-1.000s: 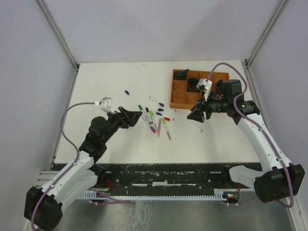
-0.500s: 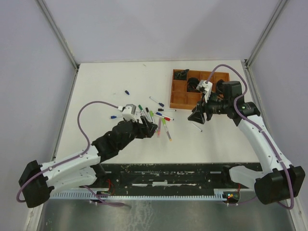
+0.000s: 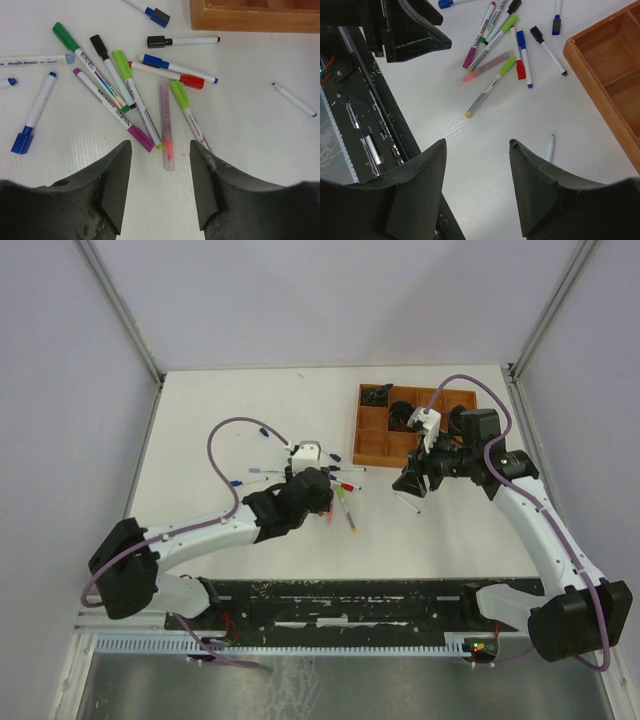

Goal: Open the pen caps
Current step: Pick up the pen from the center of the board.

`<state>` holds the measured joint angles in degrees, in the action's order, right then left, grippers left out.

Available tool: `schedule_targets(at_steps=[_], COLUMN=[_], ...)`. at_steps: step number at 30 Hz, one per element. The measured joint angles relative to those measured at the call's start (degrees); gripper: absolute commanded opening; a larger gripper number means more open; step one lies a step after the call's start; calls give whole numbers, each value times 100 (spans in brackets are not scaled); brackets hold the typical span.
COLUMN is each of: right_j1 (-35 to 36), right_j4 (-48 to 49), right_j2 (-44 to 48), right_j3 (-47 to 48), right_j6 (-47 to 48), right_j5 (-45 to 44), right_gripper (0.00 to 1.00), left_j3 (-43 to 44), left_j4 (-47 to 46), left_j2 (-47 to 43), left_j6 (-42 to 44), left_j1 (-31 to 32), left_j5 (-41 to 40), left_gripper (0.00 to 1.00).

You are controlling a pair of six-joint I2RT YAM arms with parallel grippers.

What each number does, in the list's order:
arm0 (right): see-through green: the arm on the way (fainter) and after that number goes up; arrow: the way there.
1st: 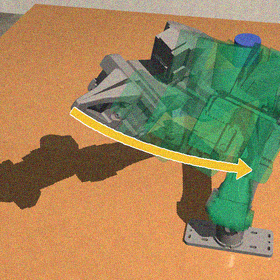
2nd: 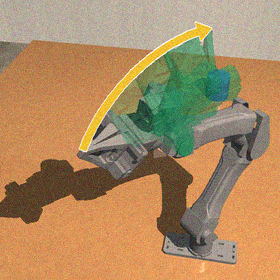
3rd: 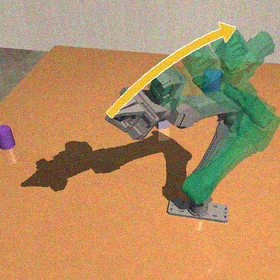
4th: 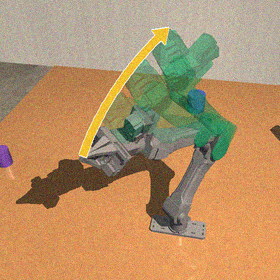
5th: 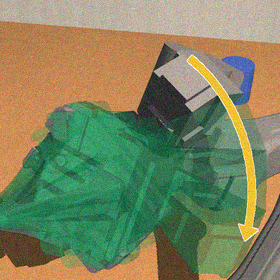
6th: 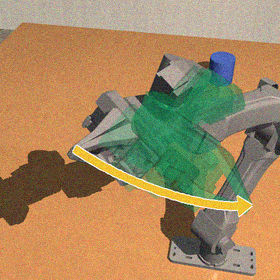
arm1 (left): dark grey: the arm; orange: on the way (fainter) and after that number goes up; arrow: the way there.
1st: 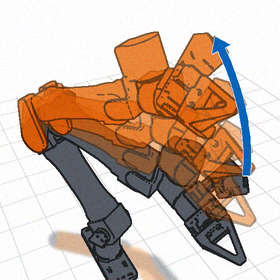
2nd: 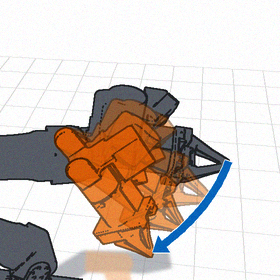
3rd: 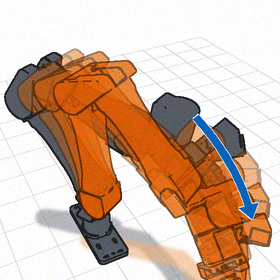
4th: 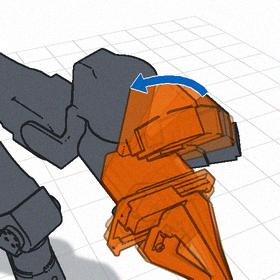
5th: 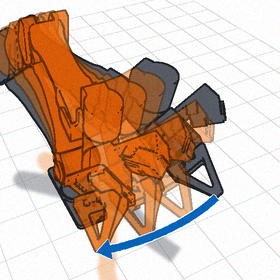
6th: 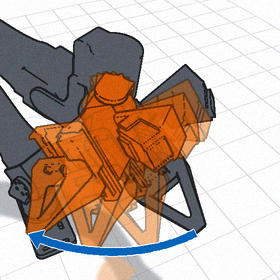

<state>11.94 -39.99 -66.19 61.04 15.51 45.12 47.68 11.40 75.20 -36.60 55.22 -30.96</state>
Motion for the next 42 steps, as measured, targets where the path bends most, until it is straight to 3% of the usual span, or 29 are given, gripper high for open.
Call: schedule_targets(at_steps=[3,6,12,42], right_j1=[0,-2,-2,0], right_j4=[-9,-24,-39,-129], right_j2=[-28,-31,-116,-289], right_j3=[0,0,0,0], right_j6=[22,39,48,103], right_j5=[-72,-151,-221,-273], right_gripper=[62,62,62,62], left_j3=[431,717,1045,1152], left_j4=[153,238,297,199], left_j2=[640,1178,1873,2754], left_j6=[125,238,396,402], left_j1=[-20,-26,-28,-31], left_j5=[-92,-109,28,461], left_gripper=[38,35,35,34])
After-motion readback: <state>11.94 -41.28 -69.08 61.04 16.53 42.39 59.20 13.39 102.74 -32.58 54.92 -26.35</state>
